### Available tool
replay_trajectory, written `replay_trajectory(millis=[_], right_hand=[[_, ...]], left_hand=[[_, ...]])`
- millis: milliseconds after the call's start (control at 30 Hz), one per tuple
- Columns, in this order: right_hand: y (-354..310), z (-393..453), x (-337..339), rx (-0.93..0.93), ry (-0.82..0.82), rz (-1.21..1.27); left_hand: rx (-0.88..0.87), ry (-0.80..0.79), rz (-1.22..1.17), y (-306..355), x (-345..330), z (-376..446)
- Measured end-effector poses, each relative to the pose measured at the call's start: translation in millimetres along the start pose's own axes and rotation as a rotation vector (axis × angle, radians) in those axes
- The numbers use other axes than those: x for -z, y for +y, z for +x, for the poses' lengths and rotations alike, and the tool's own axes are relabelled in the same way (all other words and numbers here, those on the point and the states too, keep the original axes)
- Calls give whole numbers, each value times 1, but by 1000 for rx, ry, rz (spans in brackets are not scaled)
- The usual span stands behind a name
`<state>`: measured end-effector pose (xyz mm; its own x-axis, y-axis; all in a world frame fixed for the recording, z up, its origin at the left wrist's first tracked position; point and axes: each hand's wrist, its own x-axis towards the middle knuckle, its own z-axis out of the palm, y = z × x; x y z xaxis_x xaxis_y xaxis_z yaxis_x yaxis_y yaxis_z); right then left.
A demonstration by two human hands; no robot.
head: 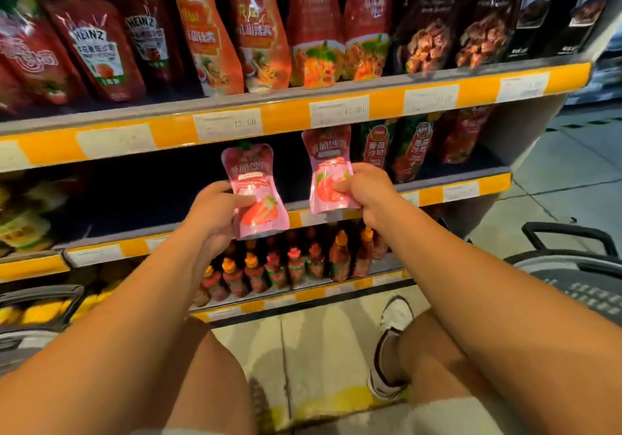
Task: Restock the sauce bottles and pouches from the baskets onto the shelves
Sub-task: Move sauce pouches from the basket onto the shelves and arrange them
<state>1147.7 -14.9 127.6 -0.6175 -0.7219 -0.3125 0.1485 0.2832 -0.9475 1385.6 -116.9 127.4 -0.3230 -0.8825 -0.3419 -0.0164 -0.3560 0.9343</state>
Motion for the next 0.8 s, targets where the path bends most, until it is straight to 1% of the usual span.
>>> replay_trajectory(millis=[133,267,433,600,700,800], right_hand=[[-5,27,-5,70,42,-13],[-3,45,-15,134,71,-35],[6,60,-22,244,81,-104],[17,66,-27,266,120,-207],[17,66,-31,321,120,-259],[18,65,-32,390,123,-365]], left_hand=[[-48,39,-44,4,-17,31],[-96,115,-76,3,-35,55],[-202,17,2,0,-47,77],[-246,-34,71,-13,-48,88],[-274,-70,77,-20,-43,92],[-302,-102,69,-23,-37,96]])
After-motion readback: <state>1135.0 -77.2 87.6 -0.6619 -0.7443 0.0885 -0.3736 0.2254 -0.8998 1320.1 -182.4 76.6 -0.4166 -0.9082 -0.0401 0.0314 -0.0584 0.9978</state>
